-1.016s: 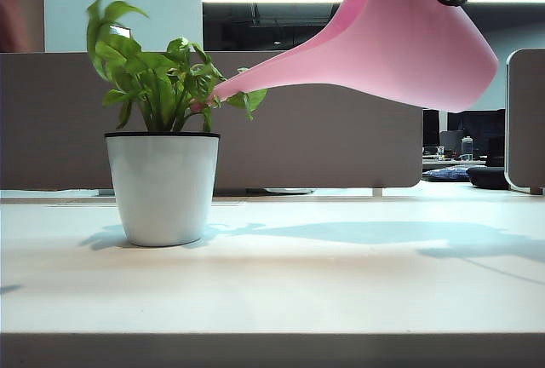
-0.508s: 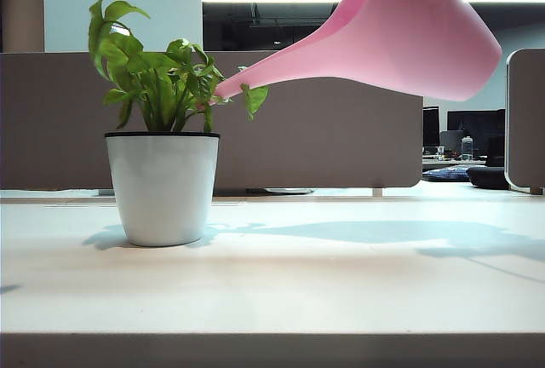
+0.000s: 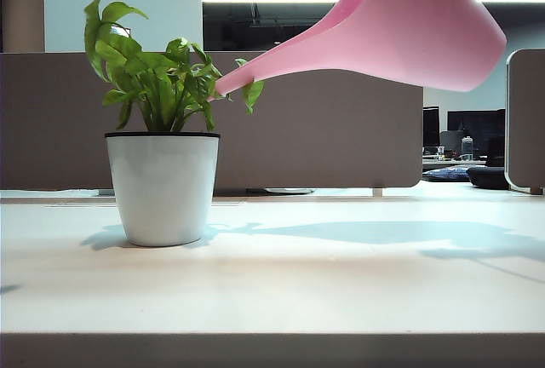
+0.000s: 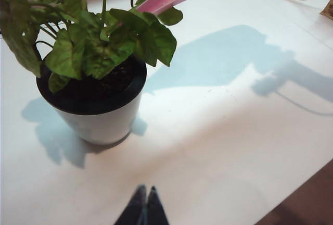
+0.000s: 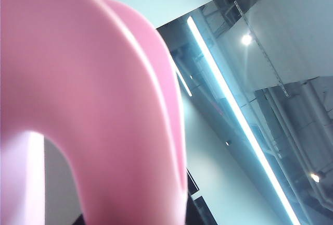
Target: Pick up the watering can from the table, water the potted plant, and put the can back.
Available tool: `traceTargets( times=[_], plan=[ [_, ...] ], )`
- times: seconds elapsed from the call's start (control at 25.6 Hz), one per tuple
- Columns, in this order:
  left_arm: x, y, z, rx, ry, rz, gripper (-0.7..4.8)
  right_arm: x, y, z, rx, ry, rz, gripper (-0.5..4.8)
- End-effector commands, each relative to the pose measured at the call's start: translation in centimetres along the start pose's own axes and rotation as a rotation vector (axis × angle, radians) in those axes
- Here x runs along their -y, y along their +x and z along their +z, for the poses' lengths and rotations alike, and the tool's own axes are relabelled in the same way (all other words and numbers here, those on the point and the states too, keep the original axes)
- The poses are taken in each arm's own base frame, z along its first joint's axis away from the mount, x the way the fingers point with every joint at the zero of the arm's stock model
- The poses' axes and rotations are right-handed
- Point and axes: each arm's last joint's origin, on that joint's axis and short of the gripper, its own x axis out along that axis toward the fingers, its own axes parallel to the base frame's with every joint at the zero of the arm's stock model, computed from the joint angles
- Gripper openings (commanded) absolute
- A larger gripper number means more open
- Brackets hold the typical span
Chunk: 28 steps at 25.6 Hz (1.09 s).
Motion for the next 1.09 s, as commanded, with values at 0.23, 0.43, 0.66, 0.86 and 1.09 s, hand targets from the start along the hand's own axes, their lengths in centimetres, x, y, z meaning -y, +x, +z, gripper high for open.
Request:
traceTargets(
  times=[0.23,0.43,0.66,0.86,1.09],
  plan=[
    [0.01,-0.07,0.15,0.012,0.003,0.000,-0.05,1.65,0.14,0.86,0.041,-0.027,-0.084,0.72],
    [0.01,-0.07,0.15,0.013,0.003,0.000,-0.05,2.28,0.19,1.17,0.046,-0.044,-0.094,0.72],
    [0.01,-0.07,0.15,0.013,0.003,0.000,-0.05,2.32,0.27,1.18,0.044,-0.052,-0.084,0.72],
    [0.01,-0.07,0.15,0.013,0.003,0.000,-0.05,2.18,0.32,1.42,0.048,-0.041,-0.081,0.72],
    [0.02,-0.08,0.15,0.013,0.003,0.000,-0.05,1.81,0.32,0.69,-0.108,0.185,-0.101,0.72]
  ],
)
